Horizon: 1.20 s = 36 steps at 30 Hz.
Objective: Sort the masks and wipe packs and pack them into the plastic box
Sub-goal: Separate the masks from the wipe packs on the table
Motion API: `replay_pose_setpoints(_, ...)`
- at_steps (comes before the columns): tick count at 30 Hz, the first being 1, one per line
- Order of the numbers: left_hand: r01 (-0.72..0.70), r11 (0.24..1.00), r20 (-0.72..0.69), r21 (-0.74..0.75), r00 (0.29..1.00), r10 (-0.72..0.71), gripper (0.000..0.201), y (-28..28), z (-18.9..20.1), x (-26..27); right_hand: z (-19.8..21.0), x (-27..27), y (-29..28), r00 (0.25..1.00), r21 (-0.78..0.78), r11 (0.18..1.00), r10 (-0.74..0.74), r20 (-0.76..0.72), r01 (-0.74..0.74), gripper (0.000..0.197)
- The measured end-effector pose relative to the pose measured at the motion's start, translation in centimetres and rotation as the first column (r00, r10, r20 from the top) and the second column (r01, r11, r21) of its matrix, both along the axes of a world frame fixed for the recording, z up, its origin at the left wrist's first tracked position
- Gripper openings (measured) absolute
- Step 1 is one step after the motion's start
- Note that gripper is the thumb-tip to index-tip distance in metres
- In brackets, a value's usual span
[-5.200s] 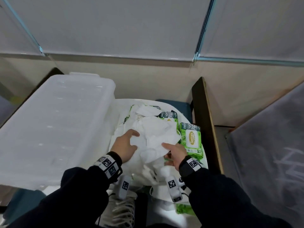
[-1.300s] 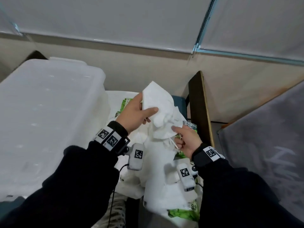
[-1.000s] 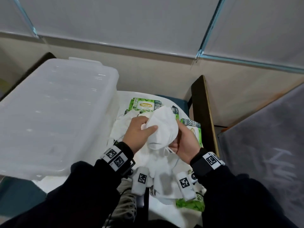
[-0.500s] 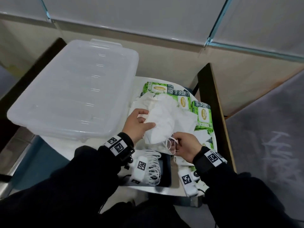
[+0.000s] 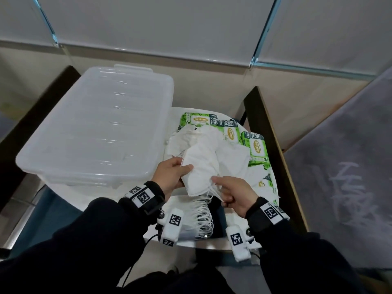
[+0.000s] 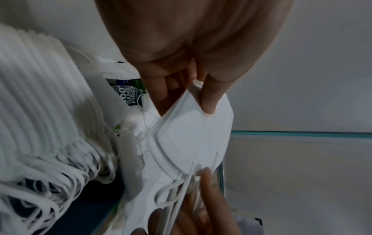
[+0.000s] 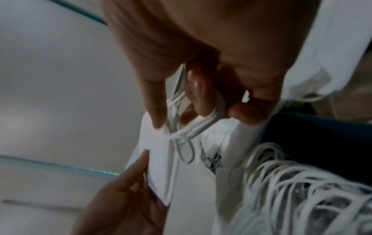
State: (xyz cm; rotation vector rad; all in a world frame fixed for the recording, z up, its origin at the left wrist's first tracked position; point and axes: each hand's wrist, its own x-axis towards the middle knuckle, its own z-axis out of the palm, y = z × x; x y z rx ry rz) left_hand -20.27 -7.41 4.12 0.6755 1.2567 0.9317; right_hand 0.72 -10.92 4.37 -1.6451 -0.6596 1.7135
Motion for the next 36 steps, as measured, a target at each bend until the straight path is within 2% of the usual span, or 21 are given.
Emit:
replay_pose_setpoints(4,0.018,0.999,-0.054,0.048,0.998,-0.015,0.011,-0.2,0.1,0.4,-0.2,0.3,-0.3,0.97,-0.052,0.984,0.178,0.163,-0.171,0.041)
replay_pose_setpoints(7,0.052,0.997,-0.081,0.061,0.996,-0.047,0.012,-0.3,0.1,0.7,-0.5,0.3,-0.4,0.944,-0.089,0.965,0.259,0.203,-0.245,0.045)
replay_pose_setpoints(9,0.082,0.994,-0.098,0.069,0.992,-0.075,0.009,-0.4,0.0,0.7,-0.9,0.4,-0.5,0.948,-0.111,0.966,0.25,0.197,-0.232,0.049)
replay_pose_setpoints(13,0.115,0.99,-0.109,0.083,0.988,-0.106,0.01,-0.9,-0.3,0.6,-1.5,0.0,-1.0,0.963,-0.049,0.994,0.102,0.249,-0.093,0.04)
replay_pose_setpoints(16,0.09,0.99,-0.137,0.11,0.988,-0.075,0.011,-0.8,-0.5,0.4,-1.8,-0.6,-1.7,0.992,0.0,1.0,-0.014,0.127,0.014,0.034)
replay_pose_setpoints(20,0.06,0.99,-0.157,0.128,0.987,-0.04,0.012,-0.9,-0.7,0.8,-1.4,-1.4,-2.2,0.993,-0.028,0.995,-0.099,-0.066,0.097,0.034)
replay_pose_setpoints(23,0.055,0.989,-0.154,0.134,0.988,-0.034,0.012,-0.9,-0.8,1.2,-0.6,-1.6,-2.4,0.937,-0.066,0.993,-0.116,-0.328,0.1,0.02)
replay_pose_setpoints(24,0.06,0.988,-0.152,0.143,0.988,-0.038,0.012,-0.9,-0.7,1.2,-0.5,-1.5,-2.5,0.923,-0.056,0.993,-0.114,-0.368,0.1,0.02)
replay_pose_setpoints(27,0.069,0.982,-0.165,0.178,0.986,-0.039,0.012,-0.9,-0.4,0.8,-0.4,-0.7,-2.6,0.905,-0.003,0.979,-0.189,-0.382,0.204,0.027)
replay_pose_setpoints(29,0.077,0.981,-0.18,0.177,0.983,-0.044,0.011,-1.0,-0.4,0.3,-0.4,0.3,-2.6,0.856,-0.006,0.942,-0.308,-0.416,0.336,0.038)
replay_pose_setpoints(31,0.093,0.983,-0.189,0.159,0.98,-0.062,0.01,-1.3,-0.8,0.0,0.1,1.3,-2.8,0.819,-0.025,0.919,-0.363,-0.444,0.394,0.042)
replay_pose_setpoints(33,0.116,0.983,-0.187,0.143,0.978,-0.088,0.011,-2.0,-0.8,0.3,0.6,1.6,-3.0,0.857,-0.02,0.94,-0.32,-0.404,0.342,0.04)
replay_pose_setpoints(36,0.143,0.984,-0.168,0.11,0.978,-0.123,0.014,-3.0,-0.3,0.7,-0.1,1.5,-3.0,0.982,0.102,0.985,-0.119,-0.149,0.135,0.024)
